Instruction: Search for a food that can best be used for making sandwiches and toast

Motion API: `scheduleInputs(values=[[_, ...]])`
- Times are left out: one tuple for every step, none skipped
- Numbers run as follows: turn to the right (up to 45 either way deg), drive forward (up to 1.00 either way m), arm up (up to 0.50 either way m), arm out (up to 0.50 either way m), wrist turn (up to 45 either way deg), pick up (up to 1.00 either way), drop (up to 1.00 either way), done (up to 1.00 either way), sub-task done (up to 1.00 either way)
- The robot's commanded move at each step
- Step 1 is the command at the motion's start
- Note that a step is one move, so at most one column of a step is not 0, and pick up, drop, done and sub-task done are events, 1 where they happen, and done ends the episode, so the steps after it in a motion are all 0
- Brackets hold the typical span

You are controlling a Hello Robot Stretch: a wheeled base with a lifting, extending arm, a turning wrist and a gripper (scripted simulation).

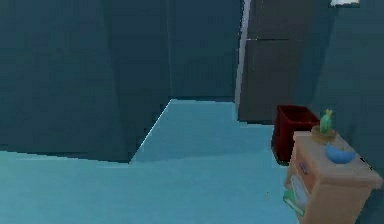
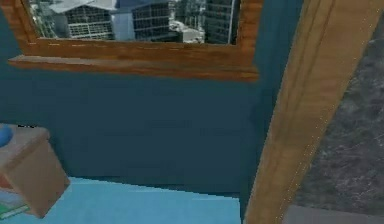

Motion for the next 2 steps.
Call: scheduleInputs(values=[[-3.0, 0.0, 0.0, 0.0, 0.0, 0.0, 0.0, 0.0, 0.0], [21.0, 0.0, 0.0, 0.0, 0.0, 0.0, 0.0, 0.0, 0.0]])
